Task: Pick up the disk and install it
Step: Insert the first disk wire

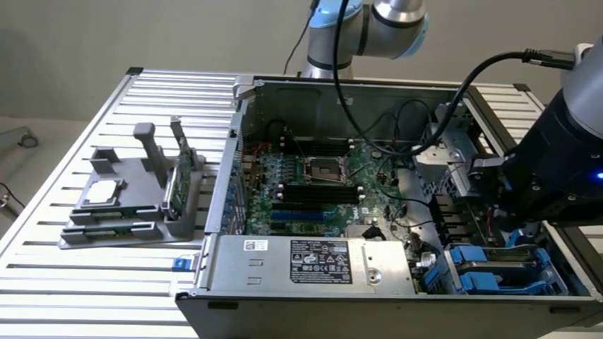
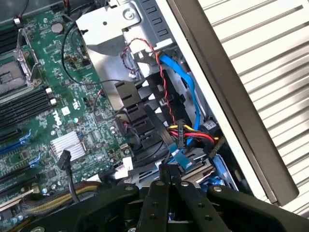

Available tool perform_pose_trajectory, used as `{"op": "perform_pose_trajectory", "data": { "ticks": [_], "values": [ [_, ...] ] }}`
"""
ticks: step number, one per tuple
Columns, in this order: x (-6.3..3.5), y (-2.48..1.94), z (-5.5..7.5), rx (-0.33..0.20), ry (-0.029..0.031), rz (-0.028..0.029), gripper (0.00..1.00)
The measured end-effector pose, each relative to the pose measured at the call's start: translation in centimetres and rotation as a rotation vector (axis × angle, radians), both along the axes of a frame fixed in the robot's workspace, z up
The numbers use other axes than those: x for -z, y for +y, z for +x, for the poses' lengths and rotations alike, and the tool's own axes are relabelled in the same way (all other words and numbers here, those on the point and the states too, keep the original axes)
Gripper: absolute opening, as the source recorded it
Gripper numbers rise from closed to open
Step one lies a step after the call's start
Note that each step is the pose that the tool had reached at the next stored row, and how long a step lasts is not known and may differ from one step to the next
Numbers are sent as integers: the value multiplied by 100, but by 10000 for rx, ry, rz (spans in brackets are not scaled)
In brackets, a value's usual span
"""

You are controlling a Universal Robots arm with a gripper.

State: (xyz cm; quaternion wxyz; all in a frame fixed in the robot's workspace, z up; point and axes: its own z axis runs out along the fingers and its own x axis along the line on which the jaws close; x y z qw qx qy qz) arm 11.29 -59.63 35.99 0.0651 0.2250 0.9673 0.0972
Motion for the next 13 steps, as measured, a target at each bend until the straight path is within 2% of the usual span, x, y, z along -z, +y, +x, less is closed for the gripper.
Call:
{"op": "perform_pose_trajectory", "data": {
  "ticks": [8,11,13],
  "values": [
    [-1,40,109,0,0,193,14],
    [0,42,112,48,20,210,14],
    [0,42,114,108,92,211,14]
  ]
}}
